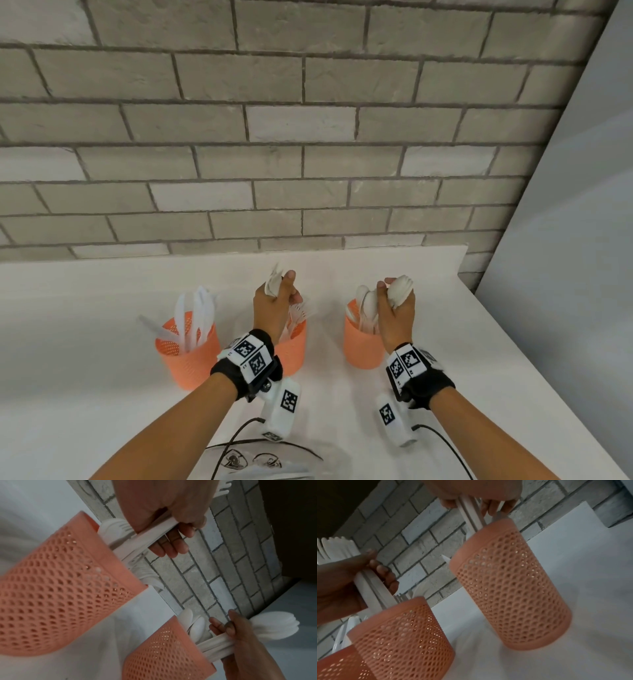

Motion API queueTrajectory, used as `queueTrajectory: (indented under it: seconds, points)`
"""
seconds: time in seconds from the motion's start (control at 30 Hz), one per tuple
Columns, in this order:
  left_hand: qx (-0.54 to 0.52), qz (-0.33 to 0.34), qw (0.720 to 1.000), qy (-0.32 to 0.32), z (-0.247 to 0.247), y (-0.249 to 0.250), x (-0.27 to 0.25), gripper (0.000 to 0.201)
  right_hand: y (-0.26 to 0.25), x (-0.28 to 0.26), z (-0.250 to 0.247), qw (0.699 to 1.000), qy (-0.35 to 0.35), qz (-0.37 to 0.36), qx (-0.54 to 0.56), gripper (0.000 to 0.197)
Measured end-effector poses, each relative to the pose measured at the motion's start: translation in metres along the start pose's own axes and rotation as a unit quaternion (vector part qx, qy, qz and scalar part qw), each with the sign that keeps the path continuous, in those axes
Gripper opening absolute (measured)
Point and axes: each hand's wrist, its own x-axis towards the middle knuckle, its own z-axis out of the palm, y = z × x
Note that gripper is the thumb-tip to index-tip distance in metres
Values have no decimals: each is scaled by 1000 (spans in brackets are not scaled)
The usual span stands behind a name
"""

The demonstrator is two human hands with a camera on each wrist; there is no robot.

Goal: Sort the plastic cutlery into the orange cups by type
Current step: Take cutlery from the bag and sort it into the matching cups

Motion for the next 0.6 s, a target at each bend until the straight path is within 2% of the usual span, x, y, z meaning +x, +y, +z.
queueTrajectory:
  seconds: [0.13, 0.23, 0.37, 0.43, 0.6]
  points:
    - [30, -6, 999, -9, 0, -12, -4, 14, -1, -4, 1, 997, -22, -29, -67, 16]
    - [77, 19, 997, 2, 0, -19, -5, 23, -5, -10, -1, 993, -19, -56, -100, 19]
    - [131, 60, 990, -3, 1, -16, -9, 22, 1, -14, -4, 987, -18, -72, -141, 29]
    - [174, 90, 980, -24, 1, -15, -10, 19, 7, -13, -6, 982, -31, -78, -172, 17]
    - [319, 177, 928, -76, 0, -19, -10, 23, 7, -14, -12, 979, -46, -92, -176, 39]
